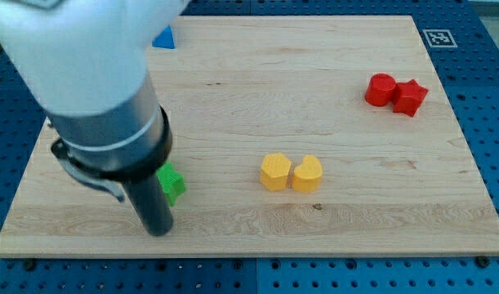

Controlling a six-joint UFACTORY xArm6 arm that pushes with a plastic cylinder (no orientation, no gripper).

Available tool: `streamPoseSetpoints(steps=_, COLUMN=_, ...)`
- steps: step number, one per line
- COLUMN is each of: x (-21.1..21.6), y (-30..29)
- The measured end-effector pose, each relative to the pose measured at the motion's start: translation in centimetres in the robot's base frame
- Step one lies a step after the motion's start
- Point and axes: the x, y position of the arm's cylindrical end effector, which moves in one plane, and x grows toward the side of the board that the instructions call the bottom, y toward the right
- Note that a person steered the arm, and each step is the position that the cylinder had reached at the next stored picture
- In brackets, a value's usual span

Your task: Slightly move the green star toward the green circle

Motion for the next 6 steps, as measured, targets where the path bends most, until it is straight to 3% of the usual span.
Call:
streamPoseSetpoints(steps=1, x=-0.2, y=2.8)
streamPoseSetpoints(steps=2, x=-2.6, y=2.9)
streamPoseSetpoints(steps=4, x=-3.4, y=0.0)
streamPoseSetpoints(steps=6, x=-2.8, y=0.8)
